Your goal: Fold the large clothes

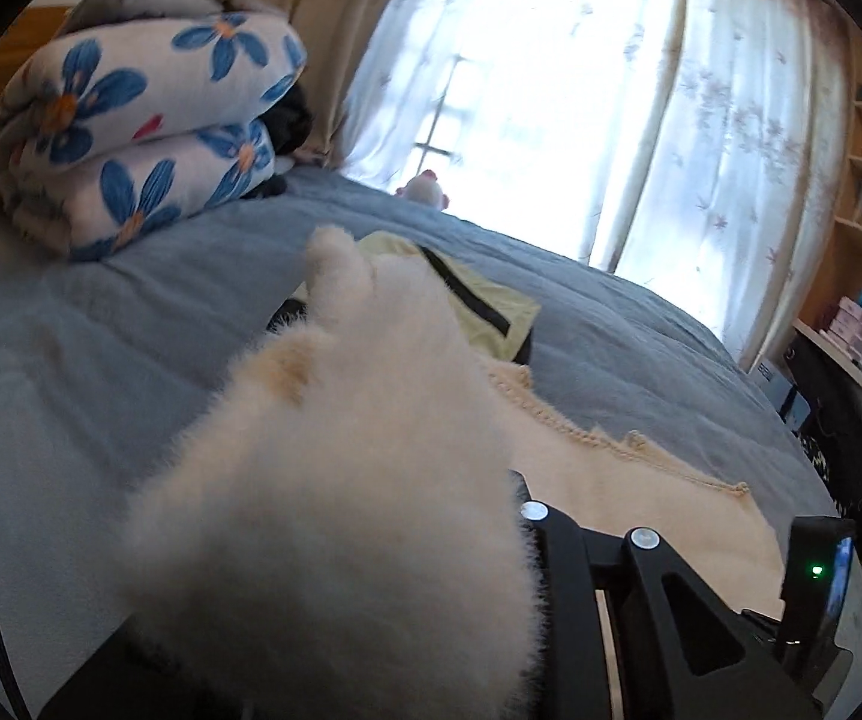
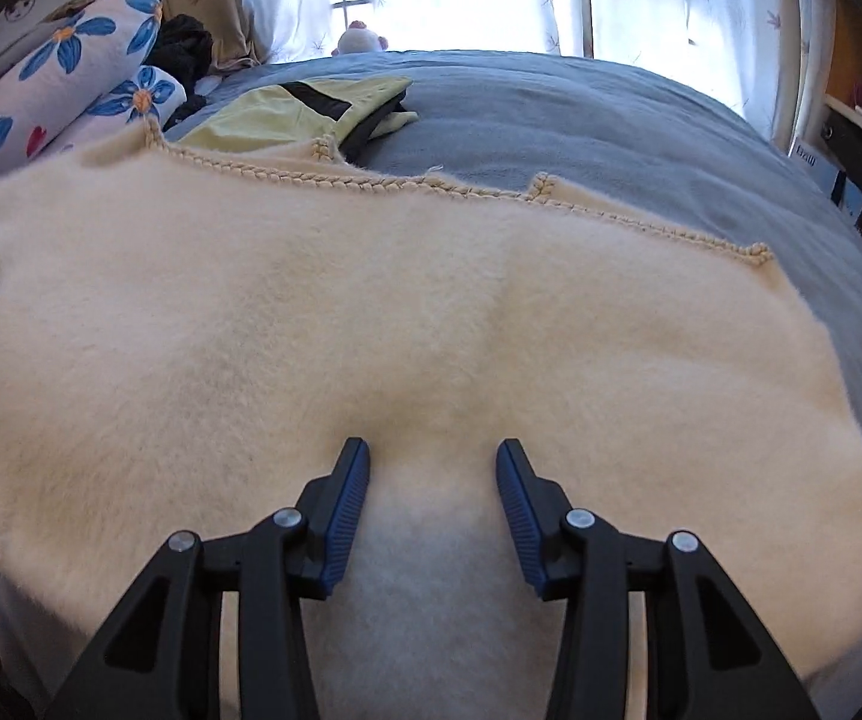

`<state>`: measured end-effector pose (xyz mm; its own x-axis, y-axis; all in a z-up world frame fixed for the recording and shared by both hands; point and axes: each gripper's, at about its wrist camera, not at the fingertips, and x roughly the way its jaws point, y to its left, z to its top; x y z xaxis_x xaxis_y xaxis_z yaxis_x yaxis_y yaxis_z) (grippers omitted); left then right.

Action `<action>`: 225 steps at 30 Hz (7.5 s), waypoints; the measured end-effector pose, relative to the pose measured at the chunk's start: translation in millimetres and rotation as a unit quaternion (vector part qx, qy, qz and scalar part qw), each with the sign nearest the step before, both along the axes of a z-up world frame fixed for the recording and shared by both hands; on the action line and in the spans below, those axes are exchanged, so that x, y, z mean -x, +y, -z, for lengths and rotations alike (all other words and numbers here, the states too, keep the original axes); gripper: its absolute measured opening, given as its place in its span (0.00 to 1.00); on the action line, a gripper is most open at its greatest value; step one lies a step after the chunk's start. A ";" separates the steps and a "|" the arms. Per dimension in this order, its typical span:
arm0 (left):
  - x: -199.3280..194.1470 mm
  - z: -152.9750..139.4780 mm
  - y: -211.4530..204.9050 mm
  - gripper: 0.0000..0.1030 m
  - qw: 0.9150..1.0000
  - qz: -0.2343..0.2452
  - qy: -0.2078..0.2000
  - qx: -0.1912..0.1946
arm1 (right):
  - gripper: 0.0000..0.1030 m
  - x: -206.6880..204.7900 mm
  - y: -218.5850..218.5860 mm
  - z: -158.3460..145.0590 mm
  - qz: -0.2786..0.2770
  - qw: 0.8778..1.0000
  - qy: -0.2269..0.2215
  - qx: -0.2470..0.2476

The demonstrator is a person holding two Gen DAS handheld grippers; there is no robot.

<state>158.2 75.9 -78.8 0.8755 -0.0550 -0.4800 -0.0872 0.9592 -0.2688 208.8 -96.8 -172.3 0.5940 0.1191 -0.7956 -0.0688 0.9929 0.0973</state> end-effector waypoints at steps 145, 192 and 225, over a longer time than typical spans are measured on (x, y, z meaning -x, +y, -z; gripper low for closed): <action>-1.1 25.3 -161.6 0.53 0.946 0.232 0.224 -0.047 | 0.29 125.5 -233.2 -45.1 0.172 0.982 0.025 -0.067; 25.3 -49.3 -171.4 0.93 0.949 0.234 0.208 -0.038 | 0.71 139.8 -182.5 -132.0 0.054 0.994 -0.001 -0.090; -69.6 12.7 -196.9 0.94 0.916 0.270 0.297 0.007 | 0.78 48.6 -293.9 -57.4 0.075 0.960 0.117 -0.242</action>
<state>227.8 -121.0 -91.5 0.3031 -0.4127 -0.8590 0.2627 0.9026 -0.3410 160.2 -390.7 -114.9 0.4457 0.4347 -0.7825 0.1516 0.8249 0.5446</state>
